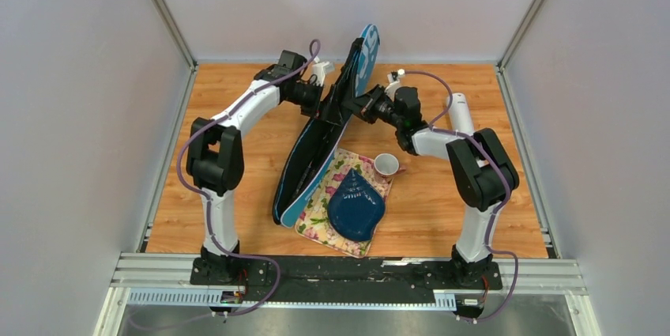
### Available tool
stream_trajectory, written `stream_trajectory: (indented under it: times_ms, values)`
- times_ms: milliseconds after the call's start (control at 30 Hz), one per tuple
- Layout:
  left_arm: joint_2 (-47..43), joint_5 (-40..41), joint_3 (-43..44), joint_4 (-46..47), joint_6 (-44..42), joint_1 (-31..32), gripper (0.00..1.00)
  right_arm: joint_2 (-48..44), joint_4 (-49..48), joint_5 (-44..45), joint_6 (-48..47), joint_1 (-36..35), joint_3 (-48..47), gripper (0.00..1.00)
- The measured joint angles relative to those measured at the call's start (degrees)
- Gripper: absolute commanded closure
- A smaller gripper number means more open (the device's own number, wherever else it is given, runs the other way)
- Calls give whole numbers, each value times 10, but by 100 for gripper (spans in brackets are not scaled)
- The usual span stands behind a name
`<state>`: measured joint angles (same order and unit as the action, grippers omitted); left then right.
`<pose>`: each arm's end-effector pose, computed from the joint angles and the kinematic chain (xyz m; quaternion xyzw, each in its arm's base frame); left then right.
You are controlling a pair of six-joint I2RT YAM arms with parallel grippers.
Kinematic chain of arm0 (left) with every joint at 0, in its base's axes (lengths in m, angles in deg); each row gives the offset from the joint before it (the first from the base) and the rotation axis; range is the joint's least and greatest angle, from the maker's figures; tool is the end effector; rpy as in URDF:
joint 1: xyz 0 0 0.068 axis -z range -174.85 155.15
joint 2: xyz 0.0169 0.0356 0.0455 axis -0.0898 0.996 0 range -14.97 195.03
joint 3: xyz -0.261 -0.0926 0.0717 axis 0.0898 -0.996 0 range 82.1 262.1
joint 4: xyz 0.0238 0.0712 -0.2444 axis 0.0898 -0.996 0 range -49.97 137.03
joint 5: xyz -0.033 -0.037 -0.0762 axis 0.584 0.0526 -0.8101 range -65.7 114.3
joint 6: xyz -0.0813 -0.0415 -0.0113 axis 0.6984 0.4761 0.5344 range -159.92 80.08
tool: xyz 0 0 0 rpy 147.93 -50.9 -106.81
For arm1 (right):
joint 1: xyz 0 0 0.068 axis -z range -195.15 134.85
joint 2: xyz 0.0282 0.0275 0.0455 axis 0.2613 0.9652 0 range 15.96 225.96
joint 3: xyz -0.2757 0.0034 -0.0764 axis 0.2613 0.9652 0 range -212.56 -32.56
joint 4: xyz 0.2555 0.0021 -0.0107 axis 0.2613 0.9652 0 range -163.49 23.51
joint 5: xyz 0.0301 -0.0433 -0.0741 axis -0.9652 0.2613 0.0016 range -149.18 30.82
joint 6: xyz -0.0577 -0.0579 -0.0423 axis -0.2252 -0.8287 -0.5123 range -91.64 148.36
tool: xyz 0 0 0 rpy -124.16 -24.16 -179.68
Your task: Pack up the badminton gear
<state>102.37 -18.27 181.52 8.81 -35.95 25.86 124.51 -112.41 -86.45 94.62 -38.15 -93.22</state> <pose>0.4183 -0.2179 0.2318 0.2343 0.8666 -0.3972 0.1909 0.4075 0.2142 0.2169 0.1300 0.7432 0.5711 0.3234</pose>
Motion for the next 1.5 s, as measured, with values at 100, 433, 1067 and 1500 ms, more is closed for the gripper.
stream_trajectory:
  times_ms: [100, 433, 1067, 1500]
  values:
    - [-32, 12, -22, 14, 1, 6, 3, 0, 0, 33, 24, -9, 0, 100]
    - [-98, 80, -51, 16, -11, 47, 9, 0, 23, 98, 56, -32, -9, 100]
    - [-141, 322, -136, 62, -54, 93, 100, -76, 180, 95, -14, -7, -21, 42]
    - [-144, 338, -139, 63, -57, 97, 100, 18, 376, 16, -168, 108, -369, 55]
